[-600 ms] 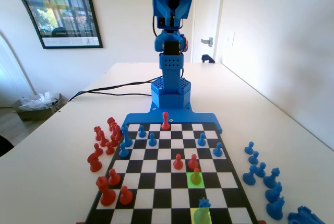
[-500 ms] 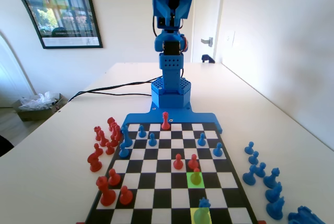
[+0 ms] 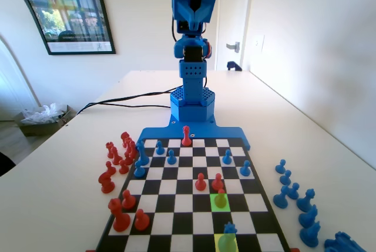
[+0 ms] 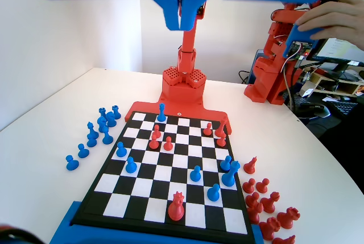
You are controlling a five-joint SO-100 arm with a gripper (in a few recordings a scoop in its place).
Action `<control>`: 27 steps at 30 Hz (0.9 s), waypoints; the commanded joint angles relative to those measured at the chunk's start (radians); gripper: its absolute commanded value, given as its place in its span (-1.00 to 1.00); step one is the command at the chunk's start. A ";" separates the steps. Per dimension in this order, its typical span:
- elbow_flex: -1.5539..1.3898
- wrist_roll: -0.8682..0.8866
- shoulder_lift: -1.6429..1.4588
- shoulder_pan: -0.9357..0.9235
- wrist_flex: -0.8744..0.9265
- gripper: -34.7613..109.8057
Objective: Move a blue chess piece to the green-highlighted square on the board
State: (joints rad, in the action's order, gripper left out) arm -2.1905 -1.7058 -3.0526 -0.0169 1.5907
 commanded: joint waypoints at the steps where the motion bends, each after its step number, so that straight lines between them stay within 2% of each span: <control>1: 0.009 -0.012 -0.003 -0.003 -0.017 -0.51; 7: 0.023 -0.020 0.040 0.006 -0.014 -0.51; 14: 0.130 -0.038 0.250 0.009 -0.043 -0.51; 27: 0.410 0.087 0.721 0.021 0.015 -0.51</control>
State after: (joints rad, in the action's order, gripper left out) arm -1.8837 -1.6230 -2.4007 -0.0077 1.5800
